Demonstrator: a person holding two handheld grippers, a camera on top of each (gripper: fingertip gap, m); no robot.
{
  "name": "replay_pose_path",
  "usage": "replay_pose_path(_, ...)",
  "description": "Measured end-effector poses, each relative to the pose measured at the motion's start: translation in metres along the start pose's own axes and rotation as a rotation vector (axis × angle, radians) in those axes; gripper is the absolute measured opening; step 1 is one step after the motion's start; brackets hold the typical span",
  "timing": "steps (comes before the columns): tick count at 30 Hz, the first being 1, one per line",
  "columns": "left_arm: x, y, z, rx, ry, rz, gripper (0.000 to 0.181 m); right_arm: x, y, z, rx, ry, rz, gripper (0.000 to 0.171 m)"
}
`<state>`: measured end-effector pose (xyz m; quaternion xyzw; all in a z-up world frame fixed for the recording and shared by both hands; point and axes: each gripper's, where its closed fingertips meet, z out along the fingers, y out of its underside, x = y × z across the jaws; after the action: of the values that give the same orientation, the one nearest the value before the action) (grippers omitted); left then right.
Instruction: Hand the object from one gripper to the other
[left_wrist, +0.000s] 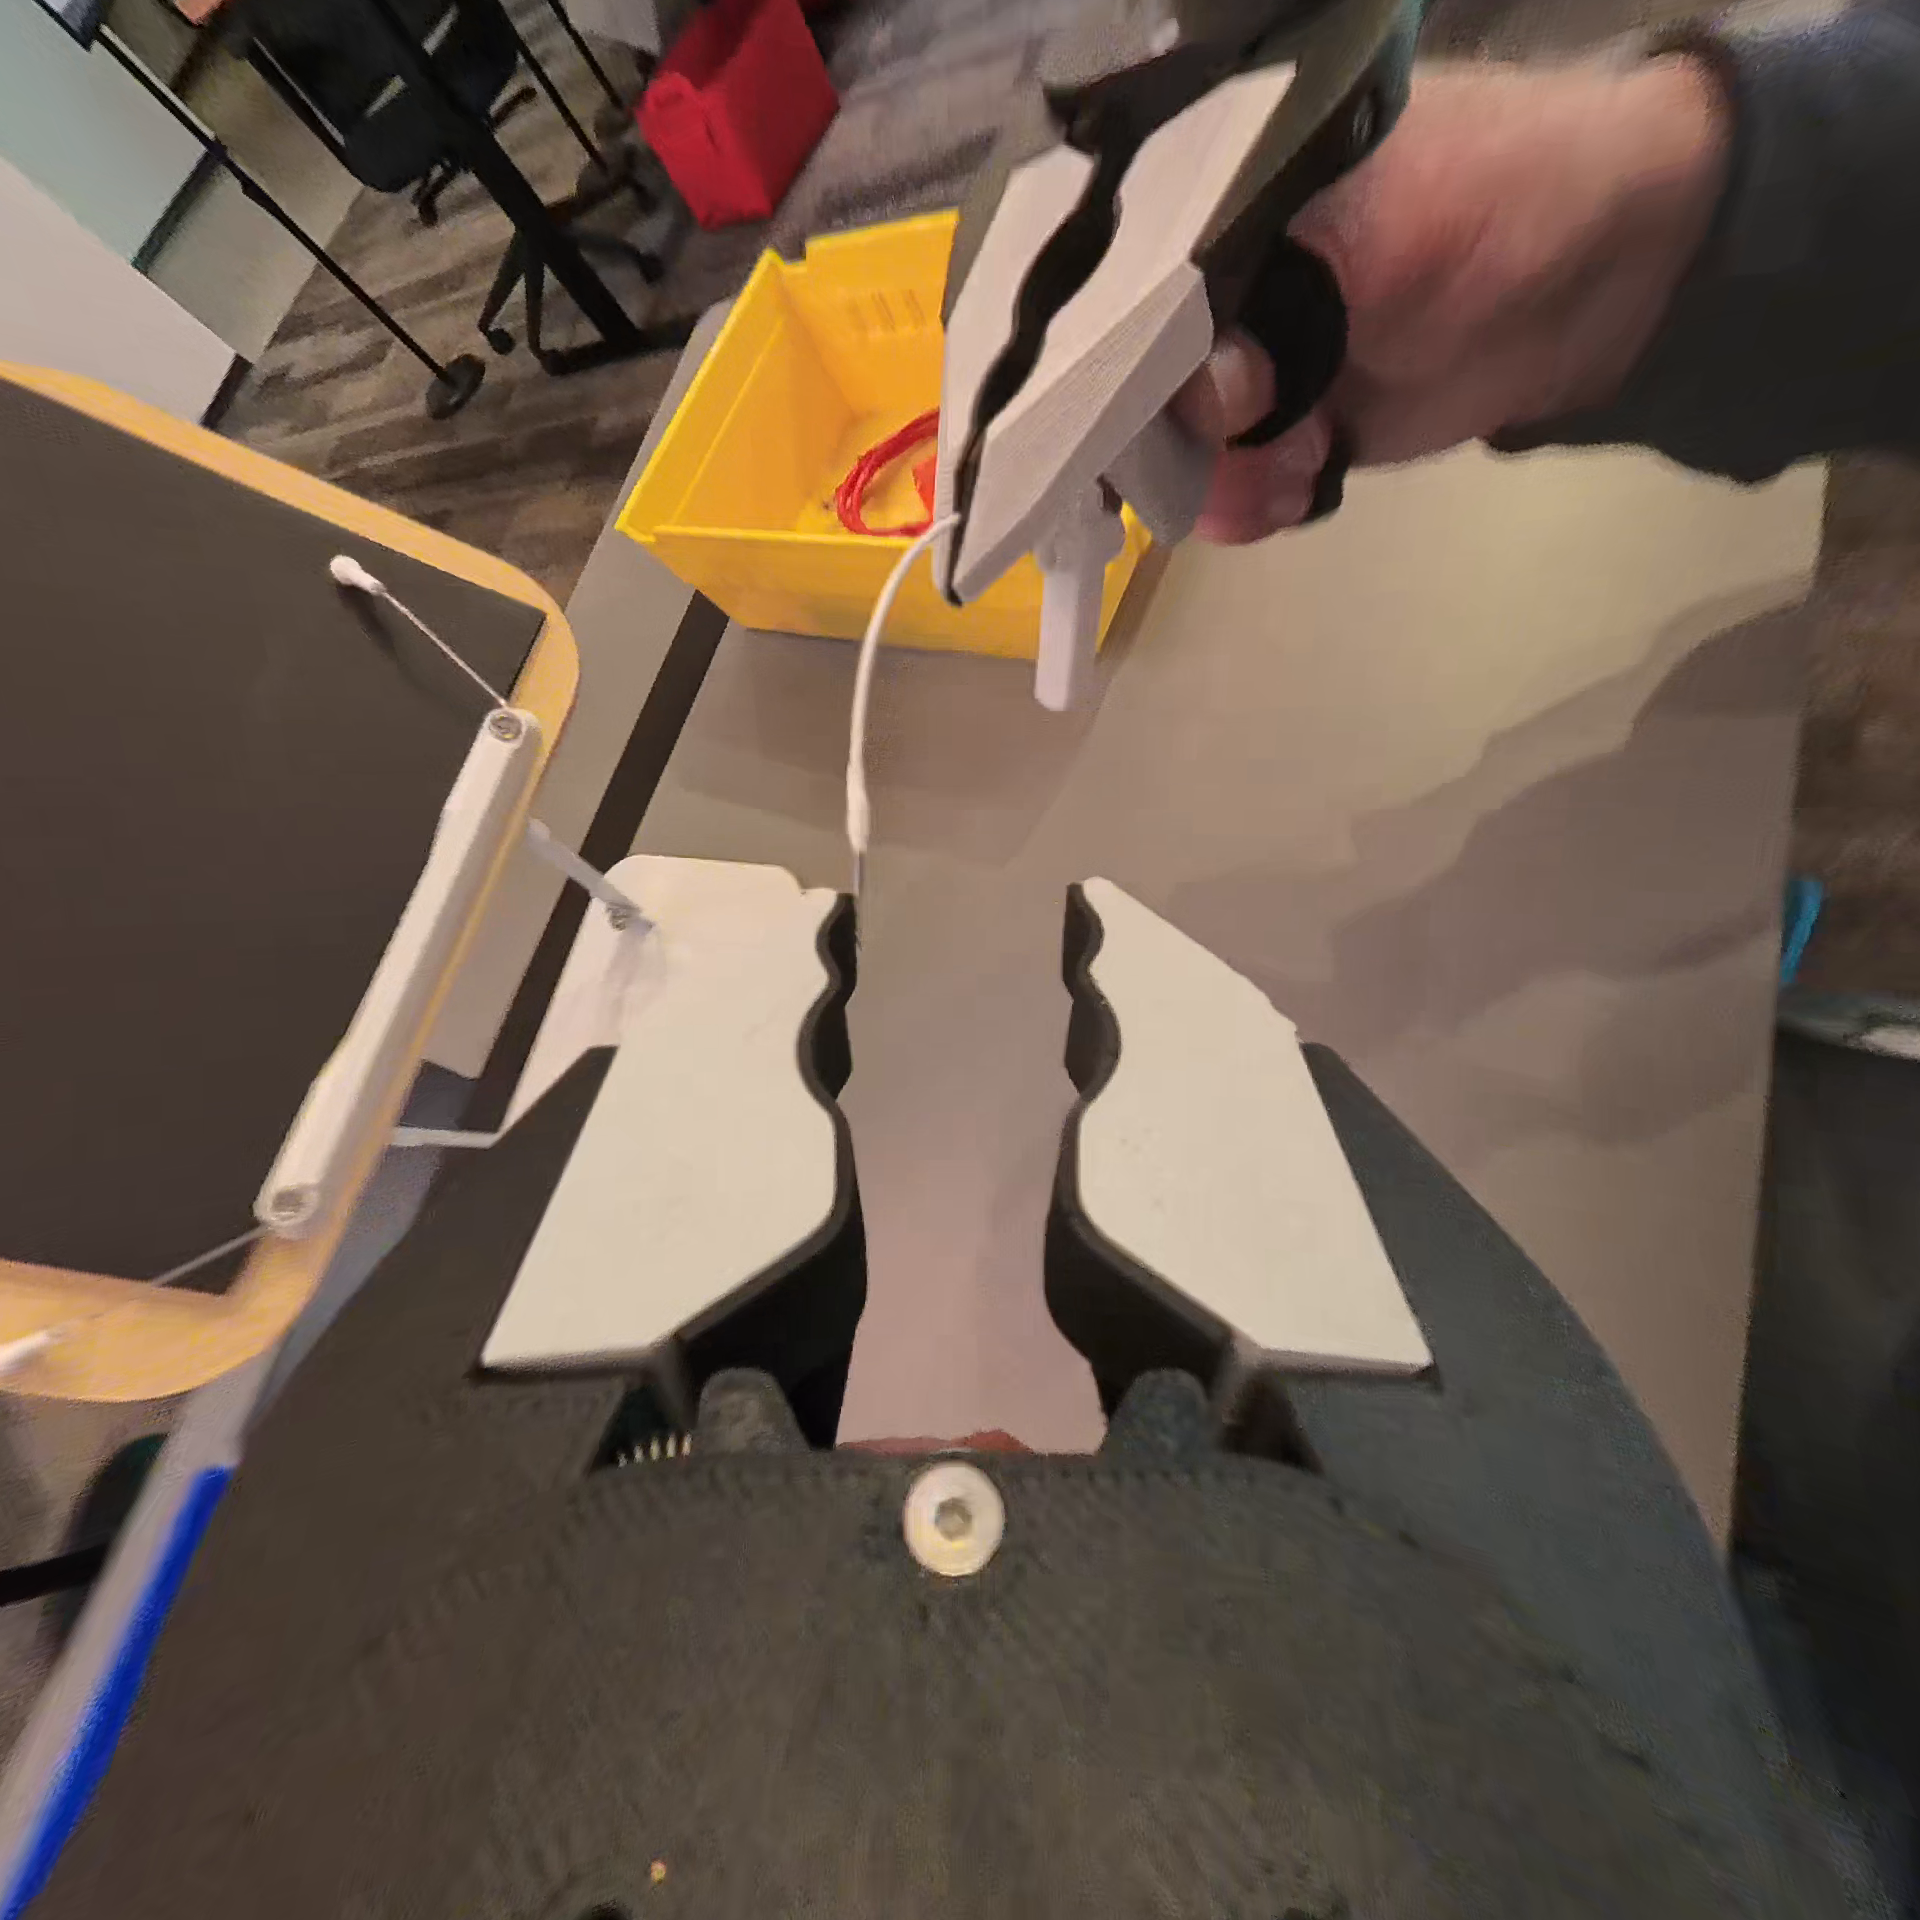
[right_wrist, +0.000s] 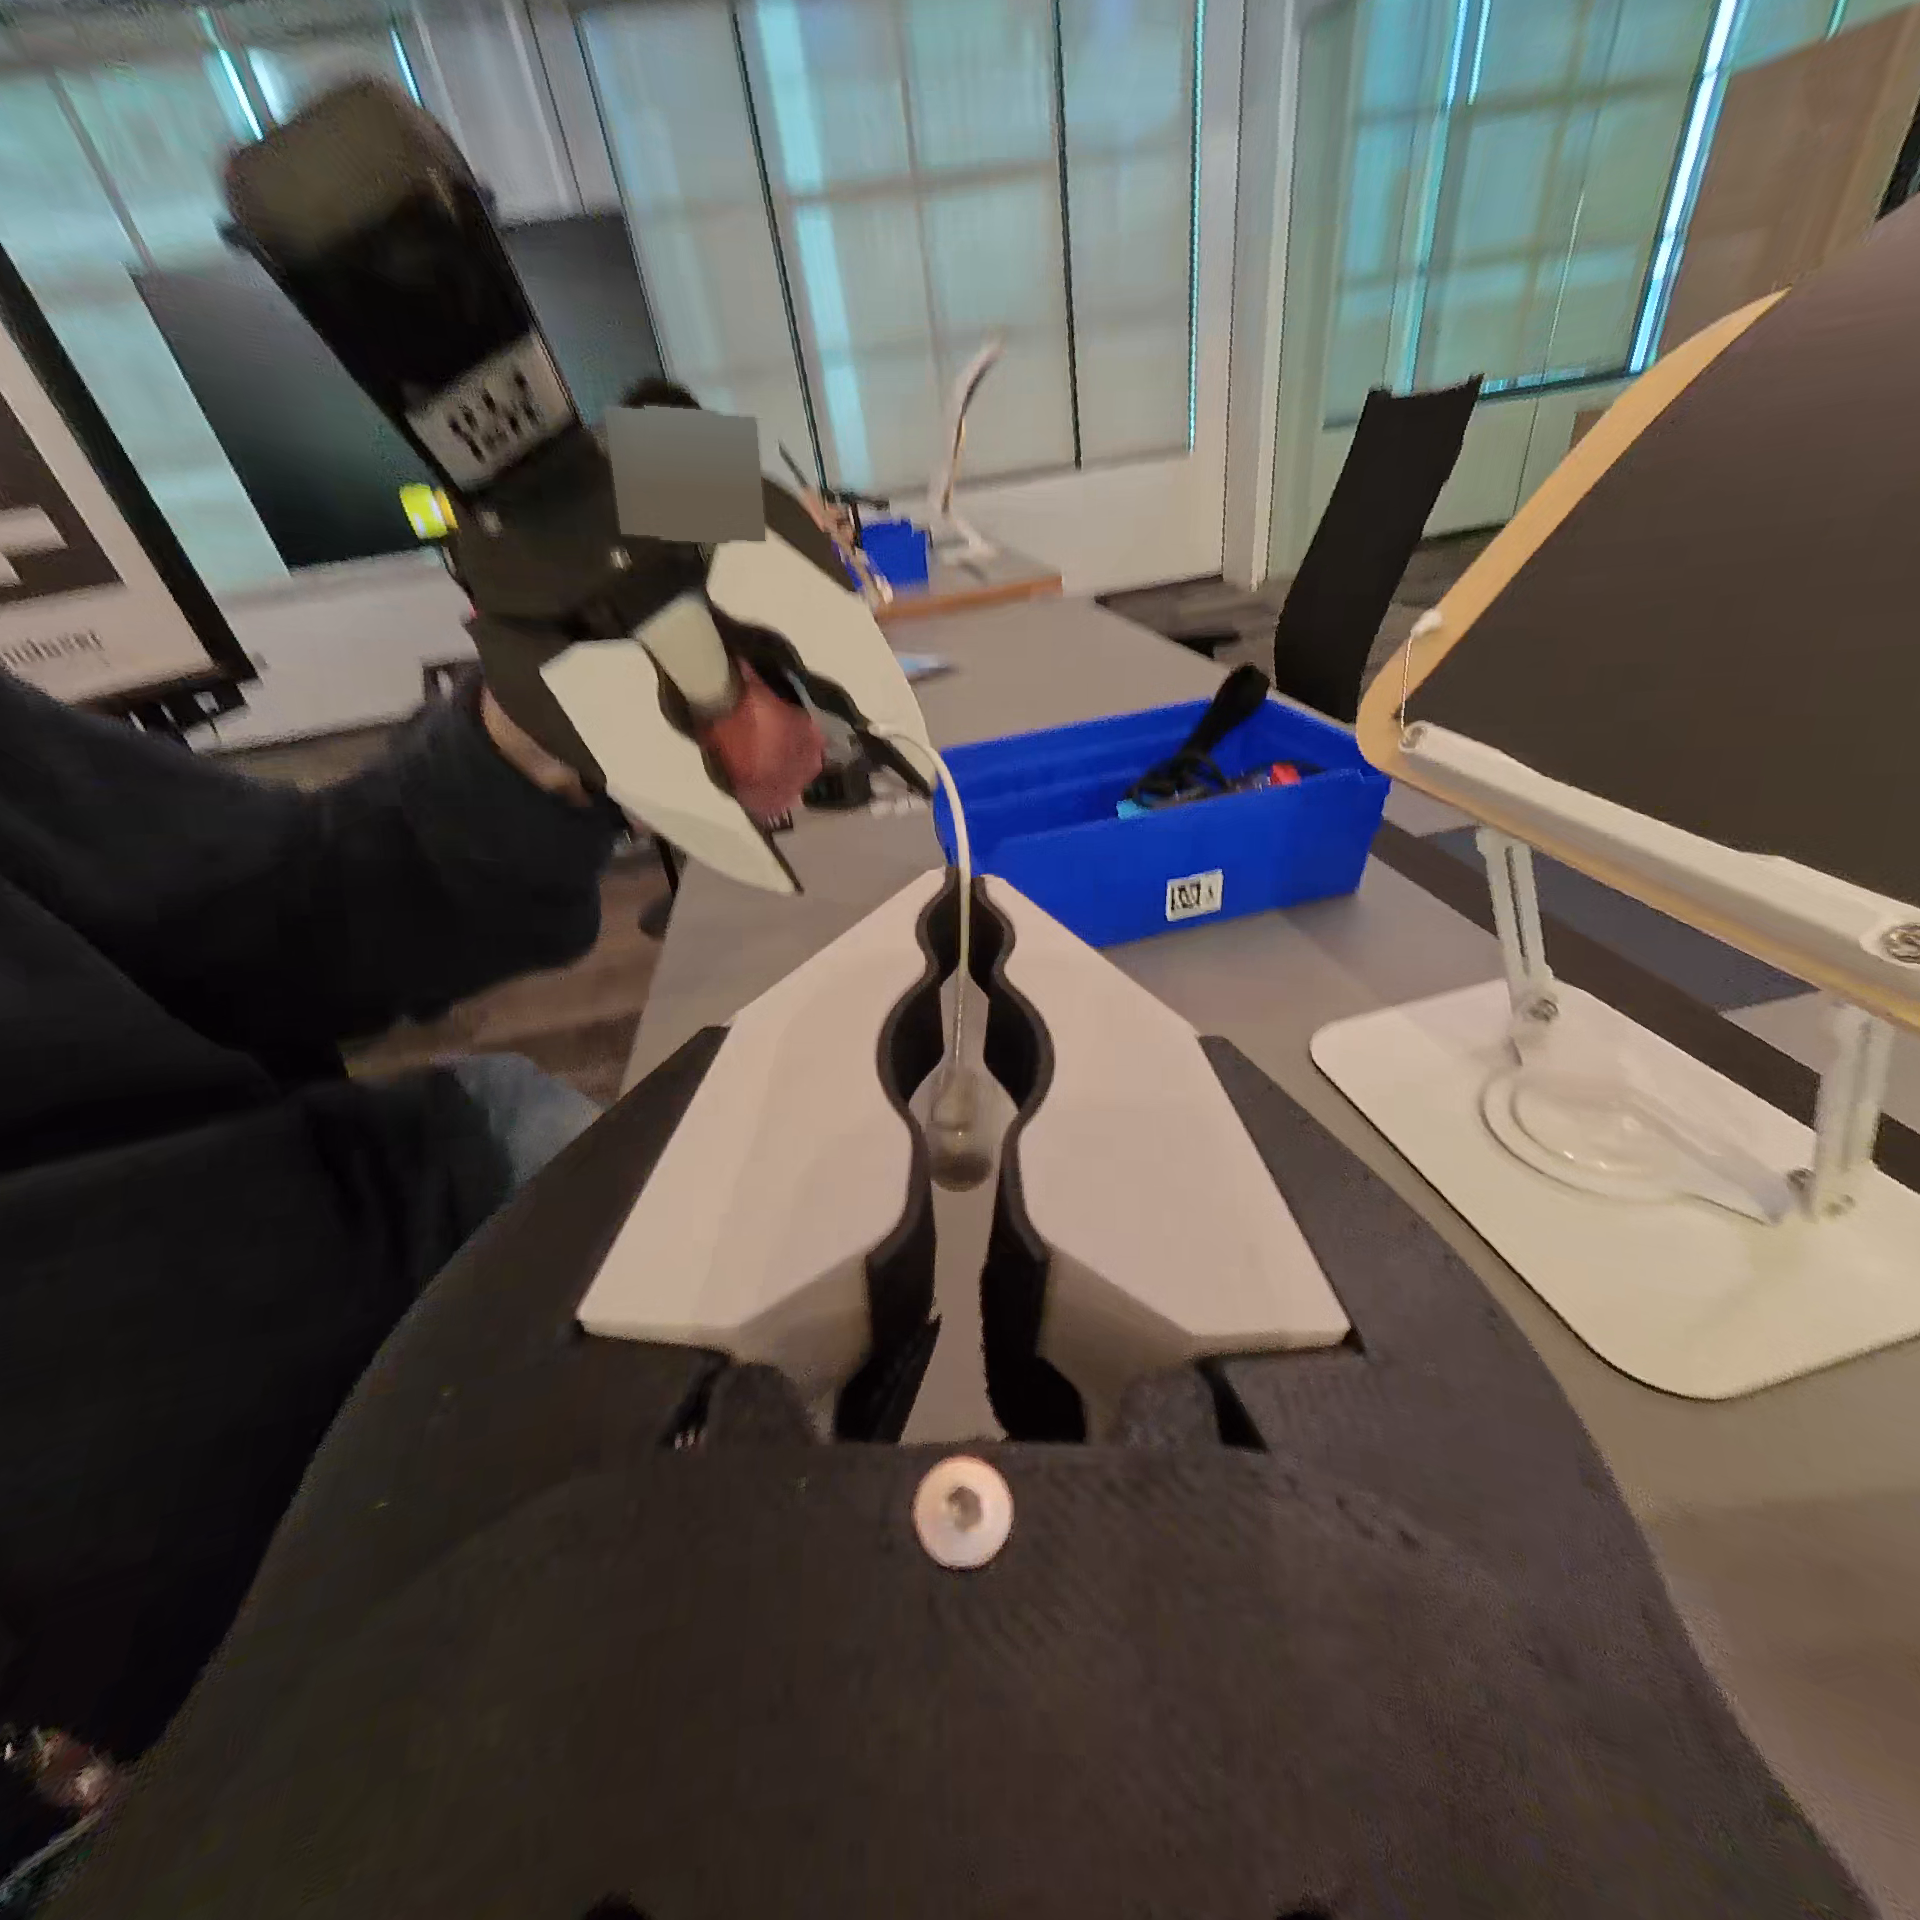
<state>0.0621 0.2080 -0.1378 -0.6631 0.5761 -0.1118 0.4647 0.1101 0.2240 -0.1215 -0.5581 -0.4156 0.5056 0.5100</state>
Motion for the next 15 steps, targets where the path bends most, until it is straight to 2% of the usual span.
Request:
replay_pose_path(5,-0.003,-0.003,0.004,0.221,-0.015,-0.214,0.05,-0.008,-0.011,-0.002,0.16,-0.036,0.039,0.0)
replay_pose_path(7,0.005,-0.005,0.009,0.296,0.088,-0.331,0.05,-0.012,-0.017,-0.003,0.222,-0.062,0.052,0.0)
replay_pose_path(10,0.016,-0.001,0.03,0.314,0.187,-0.378,0.057,-0.019,-0.022,-0.001,0.294,-0.119,0.1,0.0)
replay_pose_path(15,0.034,-0.026,0.049,0.505,0.373,-0.494,0.057,-0.029,-0.022,0.002,0.353,-0.186,0.144,0.0)
